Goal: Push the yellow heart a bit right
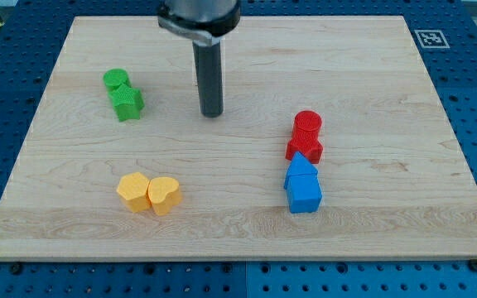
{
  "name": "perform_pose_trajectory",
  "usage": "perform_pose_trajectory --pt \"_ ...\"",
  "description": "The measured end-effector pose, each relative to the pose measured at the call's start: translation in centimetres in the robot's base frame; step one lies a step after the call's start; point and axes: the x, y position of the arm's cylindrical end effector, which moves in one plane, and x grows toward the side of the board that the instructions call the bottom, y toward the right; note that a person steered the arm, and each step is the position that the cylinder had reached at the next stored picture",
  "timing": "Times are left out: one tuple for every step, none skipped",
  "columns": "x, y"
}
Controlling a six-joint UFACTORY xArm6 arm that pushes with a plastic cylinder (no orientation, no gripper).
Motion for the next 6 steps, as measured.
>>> perform_pose_trajectory --pt "4.9 0.0" --pt "6.6 0.0" --pt "10.8 0.0" --pt "14.6 0.0" --pt "16.8 -0.9" --pt "16.9 -6.0"
